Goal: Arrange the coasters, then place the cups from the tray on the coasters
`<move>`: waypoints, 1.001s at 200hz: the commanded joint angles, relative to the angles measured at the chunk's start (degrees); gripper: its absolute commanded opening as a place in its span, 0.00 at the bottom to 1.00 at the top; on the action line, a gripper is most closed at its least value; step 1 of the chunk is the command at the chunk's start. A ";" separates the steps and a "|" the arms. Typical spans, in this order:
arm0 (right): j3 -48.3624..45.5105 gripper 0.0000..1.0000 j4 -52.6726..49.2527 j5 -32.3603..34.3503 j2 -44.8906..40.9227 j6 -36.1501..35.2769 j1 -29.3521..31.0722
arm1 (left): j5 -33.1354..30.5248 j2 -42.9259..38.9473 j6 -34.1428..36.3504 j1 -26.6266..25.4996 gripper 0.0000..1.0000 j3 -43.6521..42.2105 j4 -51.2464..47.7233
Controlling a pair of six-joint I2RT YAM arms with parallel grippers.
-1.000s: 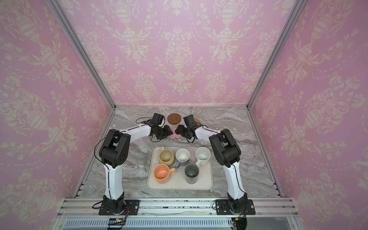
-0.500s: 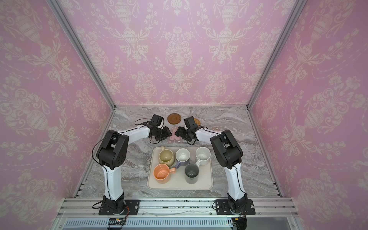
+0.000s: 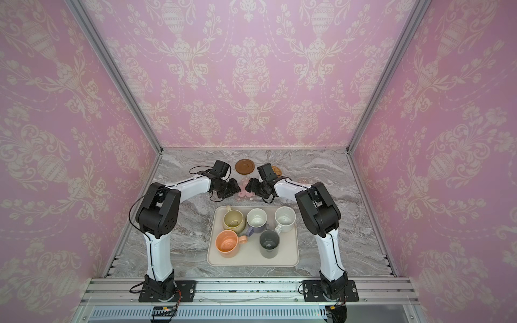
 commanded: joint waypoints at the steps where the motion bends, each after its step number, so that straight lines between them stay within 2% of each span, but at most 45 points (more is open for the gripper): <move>1: 1.15 0.75 -6.06 0.26 0.08 -2.43 -1.15 | -4.91 0.07 2.59 -0.23 0.55 -0.66 -10.15; 53: 2.50 0.76 -6.50 -0.04 -1.65 -3.84 -3.28 | -7.74 -4.11 4.51 -0.23 0.55 0.94 -13.15; 100: -1.72 0.76 -6.10 0.19 -6.79 -5.21 -5.97 | -8.17 -6.28 8.21 -0.41 0.55 6.09 -17.70; 143: -4.82 0.75 -8.49 2.07 -12.74 -8.67 -9.64 | -8.31 -4.78 12.39 -1.83 0.55 13.71 -22.41; 200: -8.42 0.76 -12.96 5.15 -19.27 -14.12 -16.19 | -5.85 0.62 14.16 -5.34 0.55 23.16 -24.81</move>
